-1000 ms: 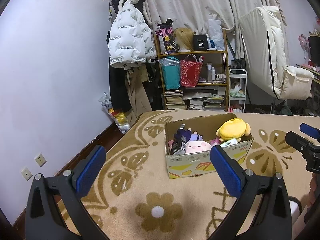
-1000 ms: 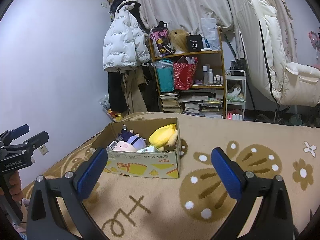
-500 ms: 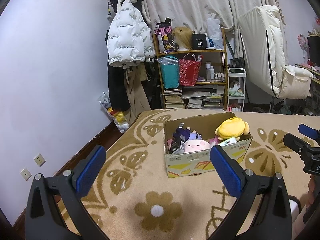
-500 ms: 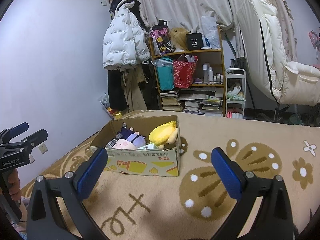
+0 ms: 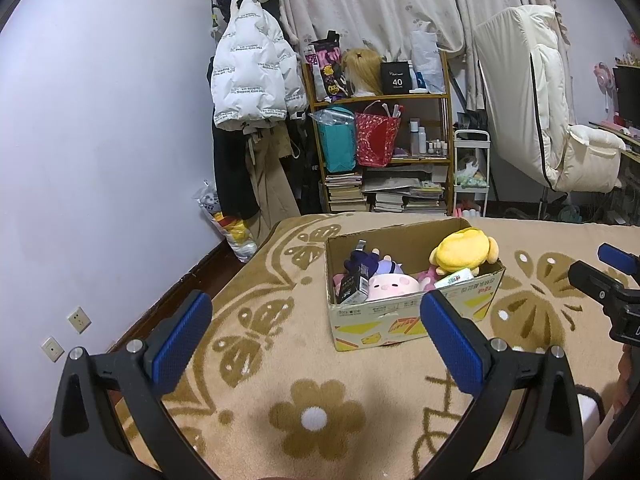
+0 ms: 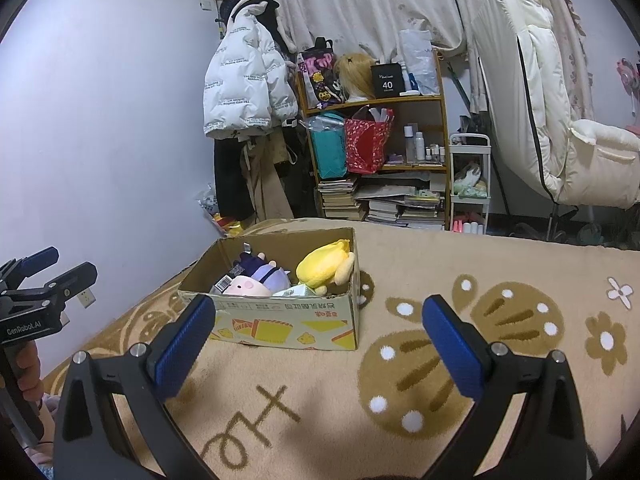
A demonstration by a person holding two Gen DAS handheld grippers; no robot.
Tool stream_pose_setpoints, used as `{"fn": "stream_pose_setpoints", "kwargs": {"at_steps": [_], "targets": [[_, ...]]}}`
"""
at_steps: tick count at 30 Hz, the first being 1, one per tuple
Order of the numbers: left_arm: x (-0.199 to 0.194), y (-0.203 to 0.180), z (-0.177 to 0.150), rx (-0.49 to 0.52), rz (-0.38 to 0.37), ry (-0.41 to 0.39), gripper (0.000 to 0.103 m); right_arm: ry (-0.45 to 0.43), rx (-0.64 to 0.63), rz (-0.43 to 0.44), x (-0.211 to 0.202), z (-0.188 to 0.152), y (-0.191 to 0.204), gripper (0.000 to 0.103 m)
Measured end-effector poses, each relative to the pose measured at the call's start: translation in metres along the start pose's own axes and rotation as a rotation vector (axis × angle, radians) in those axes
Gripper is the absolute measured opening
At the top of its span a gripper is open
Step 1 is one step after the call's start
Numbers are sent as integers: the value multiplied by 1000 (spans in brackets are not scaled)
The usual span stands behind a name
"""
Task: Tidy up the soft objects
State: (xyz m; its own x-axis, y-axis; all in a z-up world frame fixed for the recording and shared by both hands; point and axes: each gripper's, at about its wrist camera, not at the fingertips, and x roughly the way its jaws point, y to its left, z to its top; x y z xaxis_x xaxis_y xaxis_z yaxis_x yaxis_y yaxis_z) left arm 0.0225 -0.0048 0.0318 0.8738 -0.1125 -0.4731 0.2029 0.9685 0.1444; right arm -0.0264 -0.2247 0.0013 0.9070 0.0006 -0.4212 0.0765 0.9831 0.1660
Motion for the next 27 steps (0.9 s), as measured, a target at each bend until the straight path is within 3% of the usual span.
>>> {"fn": "stream_pose_setpoints", "kwargs": {"at_steps": [27], "targets": [[3,-3,-6,13,-15,10,103,3,2,2,0,-4,-6,103]]}}
